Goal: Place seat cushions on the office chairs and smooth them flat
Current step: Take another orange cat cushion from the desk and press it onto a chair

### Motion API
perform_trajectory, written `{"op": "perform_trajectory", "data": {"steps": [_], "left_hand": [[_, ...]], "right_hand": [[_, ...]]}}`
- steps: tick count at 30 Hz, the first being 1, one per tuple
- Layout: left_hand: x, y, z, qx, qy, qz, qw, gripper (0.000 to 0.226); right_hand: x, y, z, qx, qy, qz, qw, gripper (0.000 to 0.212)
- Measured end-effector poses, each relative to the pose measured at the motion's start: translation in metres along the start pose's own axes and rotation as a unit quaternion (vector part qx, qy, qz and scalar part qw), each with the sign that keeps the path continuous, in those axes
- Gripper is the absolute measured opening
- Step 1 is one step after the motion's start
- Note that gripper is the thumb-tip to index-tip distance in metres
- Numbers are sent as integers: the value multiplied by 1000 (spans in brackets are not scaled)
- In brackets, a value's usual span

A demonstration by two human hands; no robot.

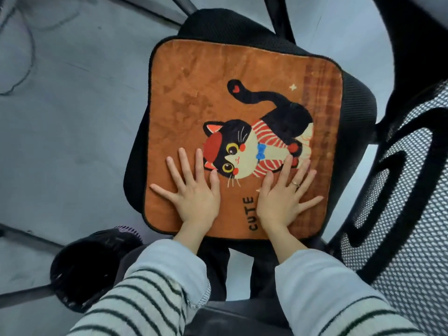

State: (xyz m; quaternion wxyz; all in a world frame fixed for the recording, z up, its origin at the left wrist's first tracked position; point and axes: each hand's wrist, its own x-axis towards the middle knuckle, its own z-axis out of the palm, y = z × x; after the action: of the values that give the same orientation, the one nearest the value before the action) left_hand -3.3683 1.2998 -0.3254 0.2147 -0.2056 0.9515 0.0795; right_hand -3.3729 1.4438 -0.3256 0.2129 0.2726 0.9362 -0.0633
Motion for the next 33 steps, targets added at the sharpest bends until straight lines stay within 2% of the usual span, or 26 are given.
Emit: {"op": "perform_trajectory", "data": {"steps": [4, 7, 11, 16, 21, 26, 33], "left_hand": [[-40, 8, -14, -40, -117, -45, 991, 70], [-61, 2, -16, -29, -171, -22, 985, 79], [-61, -4, -11, -6, -188, 11, 982, 90], [-59, 7, -2, 13, -181, -9, 983, 93], [-75, 9, -14, 20, -239, -2, 971, 90], [-102, 4, -31, 81, -385, 63, 917, 89], [-83, -1, -38, 104, -437, 80, 890, 72]], "right_hand": [[-44, 6, -16, 66, -89, 9, 994, 66], [-73, 15, -20, 68, -160, -29, 984, 77], [-66, 16, -22, 42, -207, -66, 975, 88], [-63, 13, -12, 10, -205, -61, 977, 89], [-72, 17, -30, -7, -242, -71, 968, 85], [-95, 26, -49, -76, -361, -113, 923, 85], [-71, 21, -58, -208, -454, -150, 853, 79]]}}
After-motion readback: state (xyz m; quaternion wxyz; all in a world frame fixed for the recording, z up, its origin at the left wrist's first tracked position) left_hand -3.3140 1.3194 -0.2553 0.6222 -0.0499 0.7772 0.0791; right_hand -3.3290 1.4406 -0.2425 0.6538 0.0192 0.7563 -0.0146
